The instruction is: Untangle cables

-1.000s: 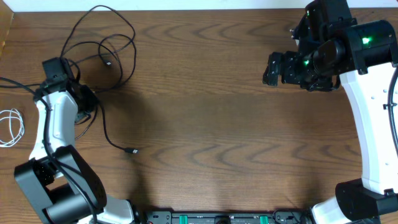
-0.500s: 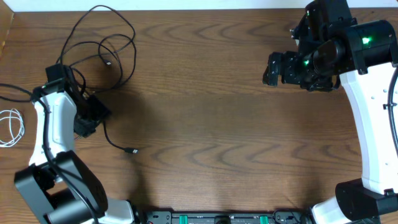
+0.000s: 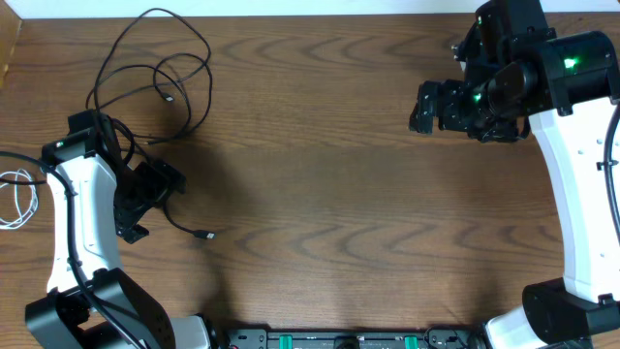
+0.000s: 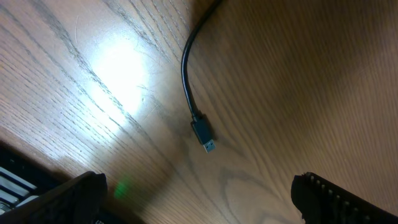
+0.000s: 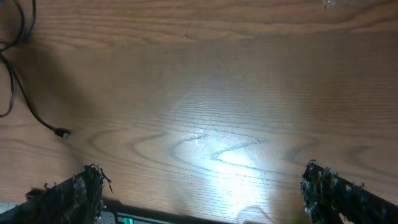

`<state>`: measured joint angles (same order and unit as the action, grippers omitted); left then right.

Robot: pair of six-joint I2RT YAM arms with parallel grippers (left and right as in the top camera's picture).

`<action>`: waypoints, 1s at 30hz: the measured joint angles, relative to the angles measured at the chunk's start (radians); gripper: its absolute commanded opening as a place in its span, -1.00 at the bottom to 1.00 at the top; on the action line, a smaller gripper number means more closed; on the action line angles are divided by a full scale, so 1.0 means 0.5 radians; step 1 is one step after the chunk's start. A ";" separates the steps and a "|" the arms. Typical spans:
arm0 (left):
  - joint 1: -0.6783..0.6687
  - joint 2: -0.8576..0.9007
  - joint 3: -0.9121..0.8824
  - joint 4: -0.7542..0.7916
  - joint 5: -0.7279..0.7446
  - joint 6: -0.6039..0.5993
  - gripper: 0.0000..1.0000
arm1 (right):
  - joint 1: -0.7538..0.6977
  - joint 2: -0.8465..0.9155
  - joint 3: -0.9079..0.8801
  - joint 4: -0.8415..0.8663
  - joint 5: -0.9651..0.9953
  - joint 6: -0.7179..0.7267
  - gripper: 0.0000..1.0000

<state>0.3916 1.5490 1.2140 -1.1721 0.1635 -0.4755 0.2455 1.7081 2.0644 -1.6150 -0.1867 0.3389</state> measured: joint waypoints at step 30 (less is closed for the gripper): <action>-0.140 0.001 -0.259 0.408 -0.335 -0.209 0.79 | 0.001 0.000 0.000 0.000 0.000 0.000 0.99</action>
<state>0.3214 1.5494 1.0843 -0.9680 -0.0040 -0.5800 0.2459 1.7081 2.0644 -1.6150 -0.1867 0.3389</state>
